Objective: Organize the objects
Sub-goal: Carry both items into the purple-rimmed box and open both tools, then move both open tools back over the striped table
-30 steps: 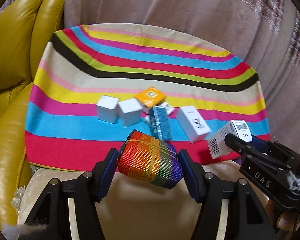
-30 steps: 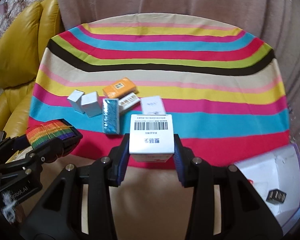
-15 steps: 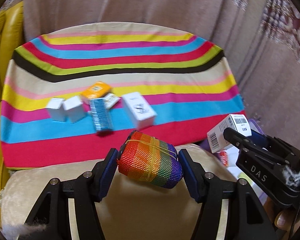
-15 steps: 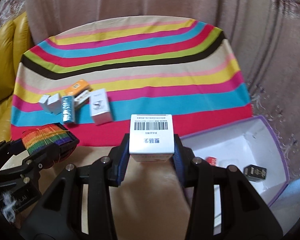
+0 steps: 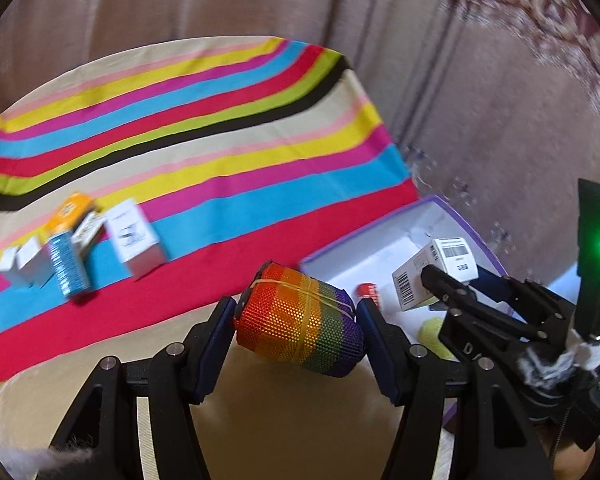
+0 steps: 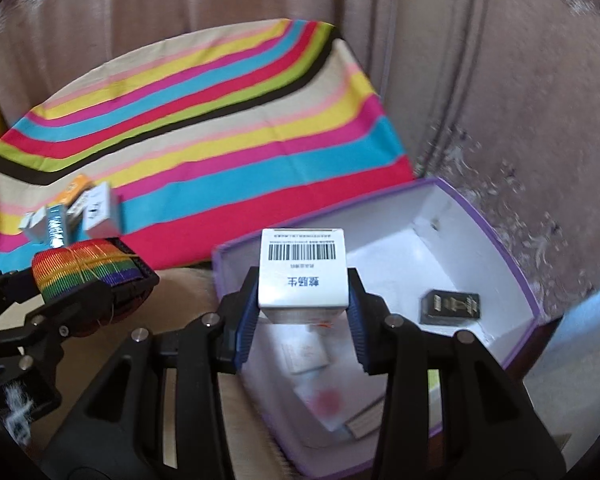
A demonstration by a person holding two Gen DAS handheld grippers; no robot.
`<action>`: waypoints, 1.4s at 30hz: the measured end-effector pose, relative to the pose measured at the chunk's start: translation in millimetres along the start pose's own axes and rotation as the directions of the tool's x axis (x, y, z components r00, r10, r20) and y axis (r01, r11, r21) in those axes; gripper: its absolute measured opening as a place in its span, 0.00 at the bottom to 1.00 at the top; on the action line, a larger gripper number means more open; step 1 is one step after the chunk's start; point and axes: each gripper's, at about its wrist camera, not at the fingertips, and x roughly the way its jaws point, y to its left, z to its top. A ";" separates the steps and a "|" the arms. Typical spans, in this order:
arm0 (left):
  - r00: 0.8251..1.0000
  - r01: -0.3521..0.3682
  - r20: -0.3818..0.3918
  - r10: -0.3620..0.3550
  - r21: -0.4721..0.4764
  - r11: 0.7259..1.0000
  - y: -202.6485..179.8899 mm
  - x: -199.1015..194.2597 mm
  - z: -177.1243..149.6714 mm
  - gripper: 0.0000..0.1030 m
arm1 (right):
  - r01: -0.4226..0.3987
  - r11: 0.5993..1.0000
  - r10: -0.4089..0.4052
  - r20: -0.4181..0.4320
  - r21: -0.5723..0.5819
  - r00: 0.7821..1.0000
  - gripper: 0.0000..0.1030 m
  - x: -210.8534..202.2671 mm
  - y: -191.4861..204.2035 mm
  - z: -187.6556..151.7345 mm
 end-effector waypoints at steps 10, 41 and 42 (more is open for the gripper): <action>0.999 0.034 -0.015 -0.033 0.098 0.995 -47.8 20.8 14.5 0.61 | 0.083 0.994 -0.082 -0.017 0.073 0.996 0.43 5.2 -50.3 0.2; 0.995 -0.044 0.094 0.038 0.056 0.997 3.2 -4.0 23.1 0.81 | 0.006 0.998 -0.003 -0.043 0.062 0.999 0.73 3.1 -11.5 0.2; 0.994 -0.050 0.097 0.044 0.062 0.997 10.7 -8.2 22.3 0.81 | -0.003 0.999 0.005 -0.043 0.051 0.999 0.73 2.6 -5.4 0.5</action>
